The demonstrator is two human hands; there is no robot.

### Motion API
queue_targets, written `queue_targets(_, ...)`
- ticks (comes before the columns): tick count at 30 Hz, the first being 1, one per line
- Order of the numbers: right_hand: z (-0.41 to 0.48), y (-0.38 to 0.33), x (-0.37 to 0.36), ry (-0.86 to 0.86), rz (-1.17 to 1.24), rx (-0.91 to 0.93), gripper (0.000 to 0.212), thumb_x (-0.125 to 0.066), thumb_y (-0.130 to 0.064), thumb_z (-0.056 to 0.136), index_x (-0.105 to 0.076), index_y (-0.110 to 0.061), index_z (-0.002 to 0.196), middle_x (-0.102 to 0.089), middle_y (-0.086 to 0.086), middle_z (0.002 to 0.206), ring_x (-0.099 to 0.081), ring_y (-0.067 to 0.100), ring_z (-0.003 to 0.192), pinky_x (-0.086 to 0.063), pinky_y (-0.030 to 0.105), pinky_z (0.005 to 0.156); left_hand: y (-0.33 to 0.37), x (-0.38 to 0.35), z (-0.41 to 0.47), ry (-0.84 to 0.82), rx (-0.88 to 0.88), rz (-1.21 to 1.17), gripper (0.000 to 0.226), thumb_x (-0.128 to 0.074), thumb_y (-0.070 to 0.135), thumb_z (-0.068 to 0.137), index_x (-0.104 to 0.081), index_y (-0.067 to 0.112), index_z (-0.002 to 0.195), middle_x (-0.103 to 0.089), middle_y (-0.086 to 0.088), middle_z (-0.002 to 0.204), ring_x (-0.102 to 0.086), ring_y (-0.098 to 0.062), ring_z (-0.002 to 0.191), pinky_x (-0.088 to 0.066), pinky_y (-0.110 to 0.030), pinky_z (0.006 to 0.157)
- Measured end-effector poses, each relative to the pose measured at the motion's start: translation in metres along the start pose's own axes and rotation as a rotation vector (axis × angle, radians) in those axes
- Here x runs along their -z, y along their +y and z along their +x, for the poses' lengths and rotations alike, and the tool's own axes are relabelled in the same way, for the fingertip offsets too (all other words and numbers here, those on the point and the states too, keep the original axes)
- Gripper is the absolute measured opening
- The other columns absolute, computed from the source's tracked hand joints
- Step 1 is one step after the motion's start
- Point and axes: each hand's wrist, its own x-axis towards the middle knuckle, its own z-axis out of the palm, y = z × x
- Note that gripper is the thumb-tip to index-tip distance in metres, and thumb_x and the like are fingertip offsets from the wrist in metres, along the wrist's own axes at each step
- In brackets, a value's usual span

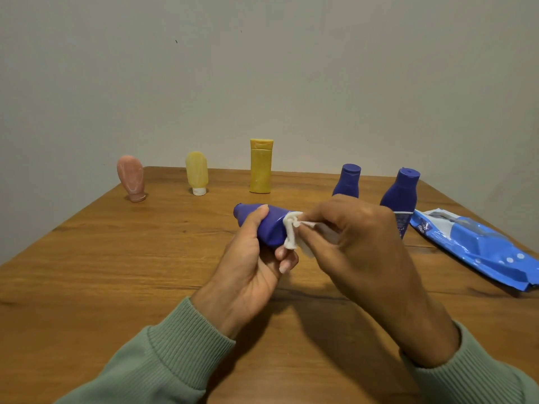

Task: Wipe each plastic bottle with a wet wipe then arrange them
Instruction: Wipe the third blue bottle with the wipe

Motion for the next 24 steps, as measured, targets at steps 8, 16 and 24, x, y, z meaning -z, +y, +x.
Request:
queue_targets(8, -0.003, -0.005, -0.007, -0.03, 0.022, 0.07, 0.015, -0.066, -0.025, 0.079, -0.069, -0.016, 0.089, -0.066, -0.005, 0.083, -0.059, 0.005, 0.075, -0.05, 0.018, 0.067, 0.001, 0.002, 0.001, -0.012, 0.073, -0.061, 0.029, -0.056, 0.031, 0.094, -0.056, 0.001, 0.096, -0.063, -0.011, 0.068, -0.058, -0.017, 0.051, -0.049, -0.023, 0.041)
queue_targets(16, -0.007, -0.014, -0.009, -0.074, 0.006, 0.136, 0.023, -0.053, -0.034, 0.08, -0.069, -0.019, 0.087, -0.064, -0.005, 0.082, -0.059, 0.011, 0.073, -0.053, 0.03, 0.063, 0.002, 0.004, -0.001, -0.04, 0.161, -0.155, 0.03, -0.059, 0.033, 0.093, -0.05, 0.005, 0.084, -0.056, -0.008, 0.049, -0.058, -0.014, 0.039, -0.048, -0.023, 0.036)
queue_targets(24, 0.007, 0.011, 0.019, 0.095, -0.045, 0.004, 0.015, -0.069, -0.02, 0.078, -0.071, -0.015, 0.091, -0.062, -0.013, 0.082, -0.055, -0.005, 0.072, -0.045, 0.004, 0.072, 0.001, -0.003, -0.003, -0.021, -0.036, -0.021, 0.026, -0.052, 0.028, 0.097, -0.042, 0.01, 0.113, -0.043, -0.01, 0.068, -0.038, -0.013, 0.038, -0.033, -0.02, 0.033)
